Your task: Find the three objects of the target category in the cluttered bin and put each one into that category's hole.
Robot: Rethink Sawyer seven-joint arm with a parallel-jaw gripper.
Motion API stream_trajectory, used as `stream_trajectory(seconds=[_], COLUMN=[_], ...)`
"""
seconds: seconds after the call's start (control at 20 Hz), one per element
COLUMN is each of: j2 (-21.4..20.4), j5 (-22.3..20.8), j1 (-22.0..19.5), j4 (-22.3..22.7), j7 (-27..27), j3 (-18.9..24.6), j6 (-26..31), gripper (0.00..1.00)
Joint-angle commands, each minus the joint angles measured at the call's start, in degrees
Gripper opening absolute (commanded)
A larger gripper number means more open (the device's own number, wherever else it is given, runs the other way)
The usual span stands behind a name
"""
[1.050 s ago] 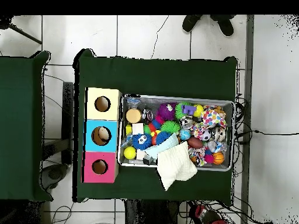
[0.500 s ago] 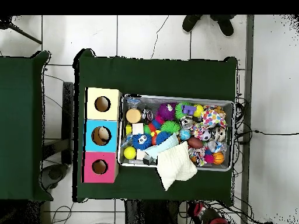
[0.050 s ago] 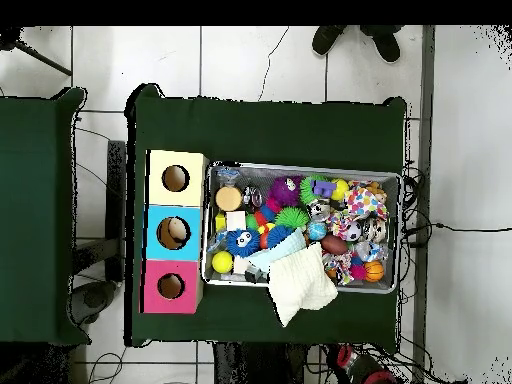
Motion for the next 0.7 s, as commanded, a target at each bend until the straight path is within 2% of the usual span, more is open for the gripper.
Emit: stream_trajectory(seconds=[0.05,0.7], j2=[2.78,2.99], j5=[-3.04,-3.50], j1=[-3.12,-3.50], j4=[-10.94,-12.28], j7=[-8.39,-7.69], j3=[8.20,9.62], j6=[8.35,10.94], gripper=[1.00,1.00])
